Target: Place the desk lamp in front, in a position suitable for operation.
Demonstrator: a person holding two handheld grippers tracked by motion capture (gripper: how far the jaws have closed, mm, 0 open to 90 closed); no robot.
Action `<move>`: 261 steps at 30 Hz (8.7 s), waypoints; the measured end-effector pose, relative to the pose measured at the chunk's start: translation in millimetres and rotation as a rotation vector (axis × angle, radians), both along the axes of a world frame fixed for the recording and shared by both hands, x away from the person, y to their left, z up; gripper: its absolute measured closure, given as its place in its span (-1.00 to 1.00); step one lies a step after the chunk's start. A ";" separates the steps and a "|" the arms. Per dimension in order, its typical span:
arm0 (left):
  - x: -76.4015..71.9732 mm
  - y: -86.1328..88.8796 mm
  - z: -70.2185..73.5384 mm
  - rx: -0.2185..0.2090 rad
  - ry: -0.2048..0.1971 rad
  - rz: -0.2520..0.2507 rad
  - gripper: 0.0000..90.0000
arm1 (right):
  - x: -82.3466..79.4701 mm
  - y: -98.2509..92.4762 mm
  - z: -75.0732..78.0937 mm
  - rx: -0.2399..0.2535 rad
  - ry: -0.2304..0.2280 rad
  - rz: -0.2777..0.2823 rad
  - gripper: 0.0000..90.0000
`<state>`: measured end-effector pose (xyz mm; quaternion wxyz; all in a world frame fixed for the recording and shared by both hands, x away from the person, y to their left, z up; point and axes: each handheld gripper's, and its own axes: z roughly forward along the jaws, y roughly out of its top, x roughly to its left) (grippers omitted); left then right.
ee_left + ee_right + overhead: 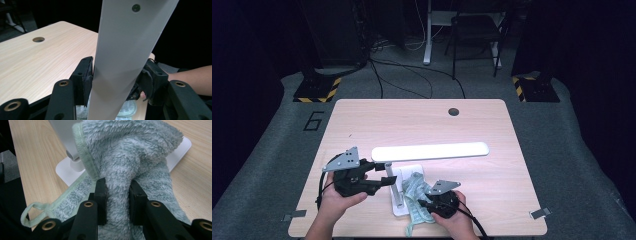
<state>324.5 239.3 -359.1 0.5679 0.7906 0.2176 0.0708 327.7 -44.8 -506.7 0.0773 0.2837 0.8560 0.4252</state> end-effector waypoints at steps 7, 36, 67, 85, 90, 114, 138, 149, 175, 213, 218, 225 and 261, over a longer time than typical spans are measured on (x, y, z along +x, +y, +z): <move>-4.6 -2.6 1.2 0.030 -0.033 0.026 0.13 | 0.8 0.1 0.8 -0.005 -0.011 0.003 0.61; -8.5 -5.5 1.2 0.058 -0.061 0.040 0.16 | 56.9 24.8 5.1 -0.075 -0.010 -0.049 0.61; -8.9 -4.6 -0.3 0.043 -0.066 0.046 0.16 | 103.7 39.9 5.4 -0.077 0.010 -0.196 0.62; -9.7 -5.3 -0.8 0.042 -0.069 0.055 0.16 | 36.4 12.8 3.0 -0.083 -0.016 -0.057 0.62; -10.0 -4.9 -0.8 0.044 -0.067 0.055 0.16 | 18.4 5.4 2.5 -0.082 -0.027 -0.026 0.62; -9.8 -5.3 -1.8 0.037 -0.073 0.053 0.16 | -9.0 19.5 5.5 -0.066 -0.018 0.062 0.57; -8.0 -4.2 -3.2 0.025 -0.069 0.064 0.16 | 54.8 45.3 4.1 -0.069 0.017 -0.017 0.61; -7.3 -2.5 -4.2 0.008 -0.059 0.044 0.16 | 54.5 56.8 13.8 -0.084 0.011 -0.026 0.61; -10.8 -4.8 -4.0 0.009 -0.062 -0.007 0.15 | 97.1 54.4 3.6 -0.068 -0.018 -0.170 0.62; -9.4 -4.3 -7.0 -0.020 -0.053 -0.004 0.15 | 82.0 13.4 11.4 0.011 0.035 -0.220 0.62; -9.4 -4.6 -7.1 -0.021 -0.054 -0.003 0.15 | 69.1 38.9 21.5 0.039 0.005 -0.084 0.61; -9.4 -4.4 -7.0 -0.020 -0.053 -0.004 0.15 | 57.8 67.6 21.0 0.033 0.004 0.053 0.61; -9.9 -4.1 -6.9 -0.015 -0.063 0.001 0.15 | 85.0 58.3 4.0 -0.010 0.007 -0.115 0.61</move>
